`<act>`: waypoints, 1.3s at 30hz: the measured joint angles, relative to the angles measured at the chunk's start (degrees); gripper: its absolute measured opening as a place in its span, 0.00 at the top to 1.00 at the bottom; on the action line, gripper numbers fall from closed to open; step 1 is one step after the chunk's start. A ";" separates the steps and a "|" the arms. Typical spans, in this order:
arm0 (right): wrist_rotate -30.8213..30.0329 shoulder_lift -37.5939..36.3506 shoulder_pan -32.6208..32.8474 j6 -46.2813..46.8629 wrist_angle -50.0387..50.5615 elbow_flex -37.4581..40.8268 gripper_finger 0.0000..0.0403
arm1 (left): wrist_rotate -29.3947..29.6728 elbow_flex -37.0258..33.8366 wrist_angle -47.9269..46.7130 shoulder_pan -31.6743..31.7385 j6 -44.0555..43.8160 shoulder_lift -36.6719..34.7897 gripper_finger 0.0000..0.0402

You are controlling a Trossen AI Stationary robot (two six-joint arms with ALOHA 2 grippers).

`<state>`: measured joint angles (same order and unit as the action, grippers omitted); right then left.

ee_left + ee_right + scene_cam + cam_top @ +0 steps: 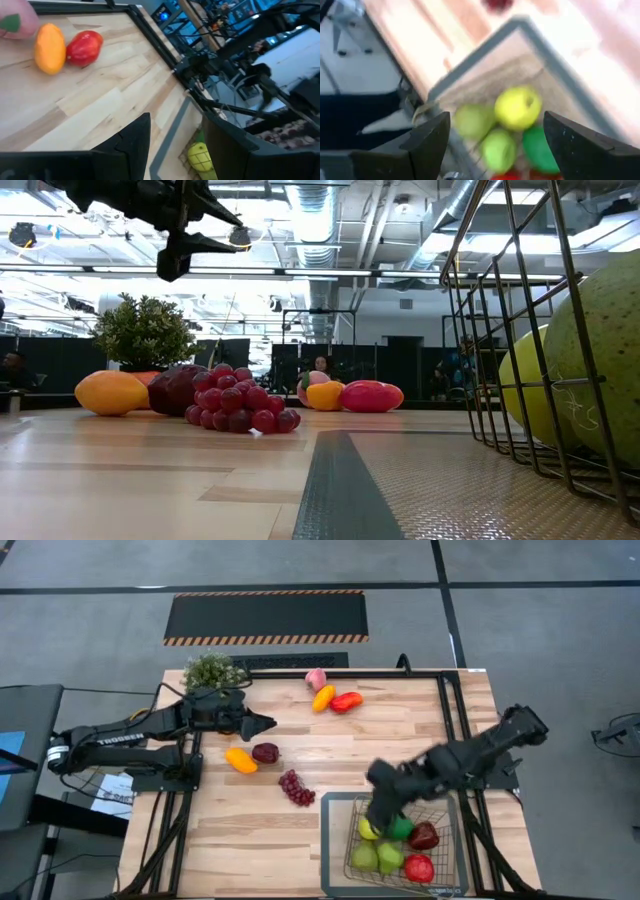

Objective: Build produce basket
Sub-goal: Put the pink peach into the wire basket

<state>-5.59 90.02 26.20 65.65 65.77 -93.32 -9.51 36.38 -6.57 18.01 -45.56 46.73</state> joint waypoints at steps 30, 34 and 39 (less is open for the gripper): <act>-1.04 18.55 -44.13 -50.65 -2.71 -11.73 0.16 | -1.02 -0.02 -8.50 3.76 7.45 -9.00 0.58; -3.87 25.13 -45.44 -48.24 -2.57 -20.94 0.16 | -0.68 -0.02 -9.56 5.75 7.45 -9.03 0.55; -6.53 34.73 -48.57 -42.60 -3.16 -33.44 0.17 | -0.67 -0.02 -10.95 8.38 8.63 -9.02 0.51</act>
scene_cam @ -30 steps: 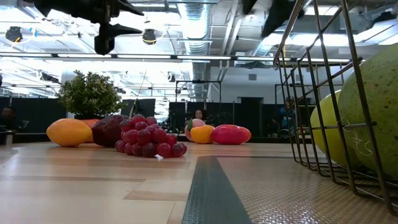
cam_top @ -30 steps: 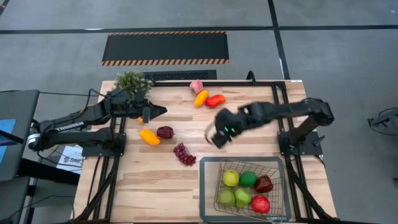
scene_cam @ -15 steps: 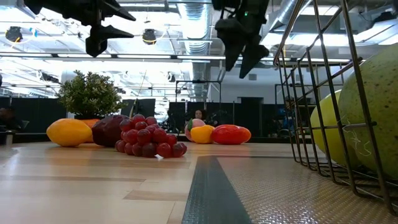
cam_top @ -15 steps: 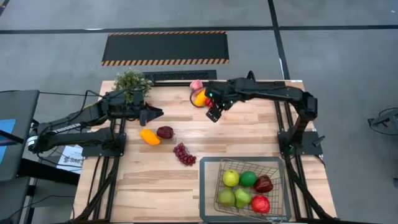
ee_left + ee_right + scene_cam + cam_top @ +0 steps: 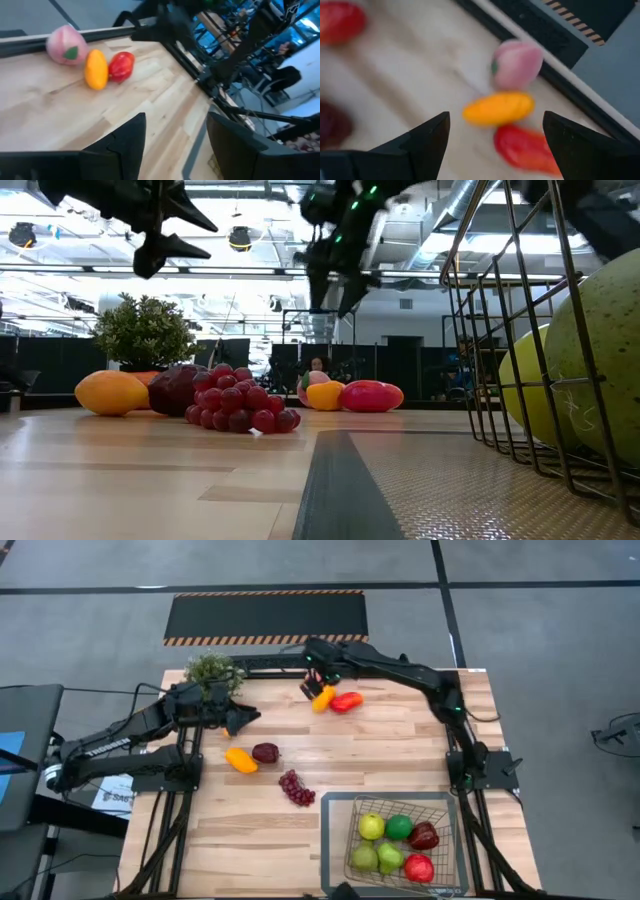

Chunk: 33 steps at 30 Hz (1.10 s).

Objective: Build produce basket
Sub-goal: Put the pink peach into the wire basket

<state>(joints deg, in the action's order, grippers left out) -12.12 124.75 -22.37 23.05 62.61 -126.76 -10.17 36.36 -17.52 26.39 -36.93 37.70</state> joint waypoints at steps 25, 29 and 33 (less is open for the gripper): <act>0.29 12.26 -7.98 25.80 -8.97 -8.19 0.02 | -4.42 0.00 -2.88 4.11 3.88 0.53 0.31; -0.38 12.46 -7.58 26.70 -8.88 -8.19 0.03 | -4.56 0.00 -2.88 4.11 3.98 0.53 0.31; -1.11 12.48 -7.50 28.27 -9.16 -8.19 0.03 | -4.58 0.00 -3.51 4.11 4.96 0.53 0.31</act>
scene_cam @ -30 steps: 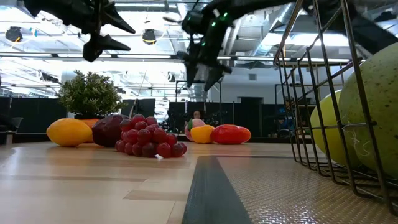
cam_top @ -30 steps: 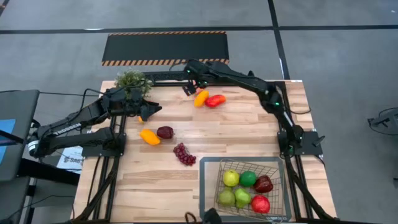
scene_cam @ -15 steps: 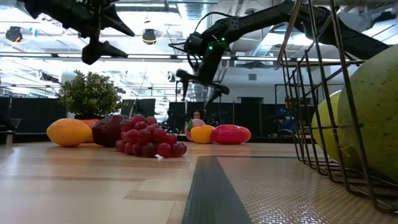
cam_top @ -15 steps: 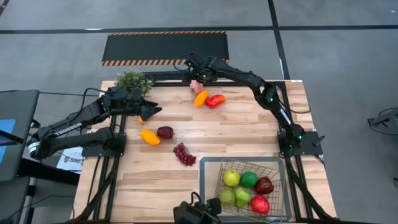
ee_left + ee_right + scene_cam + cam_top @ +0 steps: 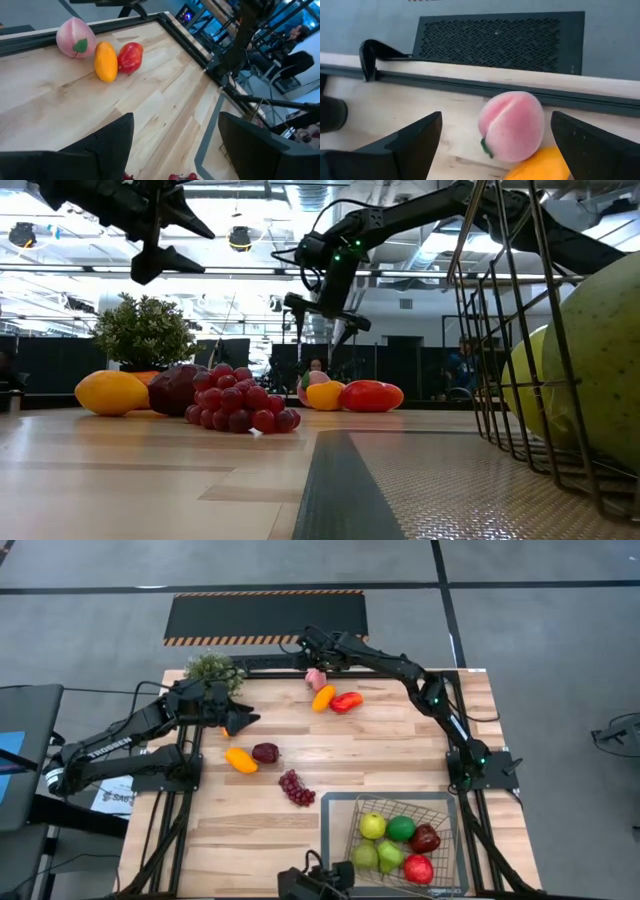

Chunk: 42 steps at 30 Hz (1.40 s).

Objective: Build produce basket
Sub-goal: Put the pink peach into the wire basket

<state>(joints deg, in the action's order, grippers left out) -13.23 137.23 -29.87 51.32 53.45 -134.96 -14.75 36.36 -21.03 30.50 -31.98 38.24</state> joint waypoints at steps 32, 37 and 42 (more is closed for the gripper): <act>1.18 -41.37 18.81 -7.86 26.97 -0.07 0.08 | 13.42 34.94 13.67 1.66 14.87 61.17 0.31; 0.91 -42.07 21.72 -7.79 28.90 -0.07 0.08 | 14.33 46.96 7.07 3.15 18.04 71.45 0.31; 0.89 -42.00 23.45 -7.66 28.92 -0.02 0.08 | 17.72 55.18 -2.68 5.84 17.89 78.69 0.31</act>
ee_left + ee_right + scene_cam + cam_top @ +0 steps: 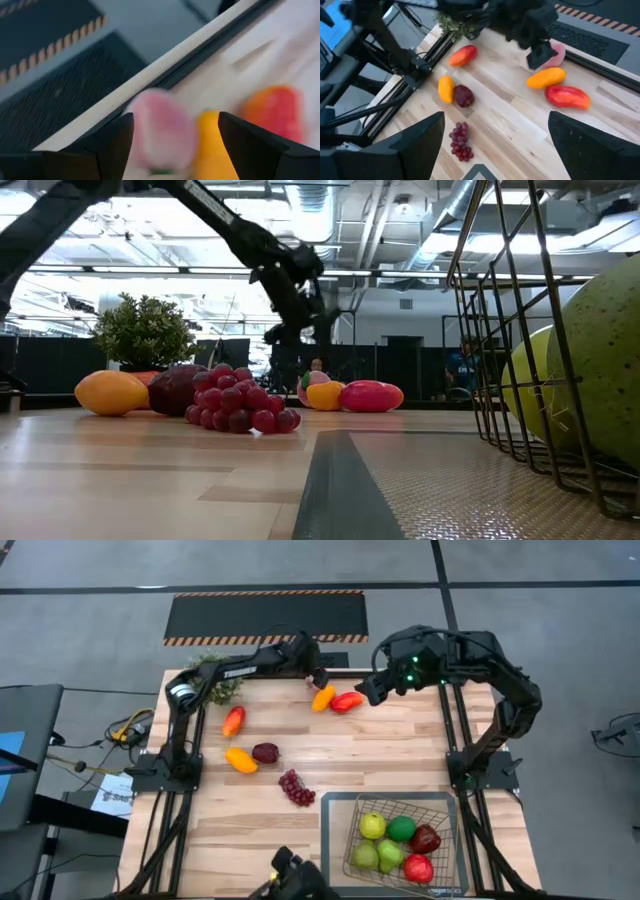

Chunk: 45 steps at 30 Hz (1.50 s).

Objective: Build produce basket
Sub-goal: Put the pink peach into the wire basket

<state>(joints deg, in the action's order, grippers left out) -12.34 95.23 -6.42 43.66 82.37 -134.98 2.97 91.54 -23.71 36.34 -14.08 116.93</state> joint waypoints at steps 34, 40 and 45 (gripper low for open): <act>-5.64 4.34 0.28 3.74 7.63 0.61 0.08 | -13.16 1.15 -5.63 -9.49 8.72 -6.33 0.41; -5.66 3.94 0.62 3.51 7.65 0.61 0.08 | -15.33 1.19 2.54 -0.14 4.30 -4.59 0.42; -5.62 3.99 0.84 3.48 7.63 0.61 0.08 | -17.25 1.64 5.61 4.36 2.45 0.16 0.48</act>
<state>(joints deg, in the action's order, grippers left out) -17.96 99.22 -5.58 47.13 90.00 -134.37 -14.28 93.17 -18.10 40.70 -11.63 117.09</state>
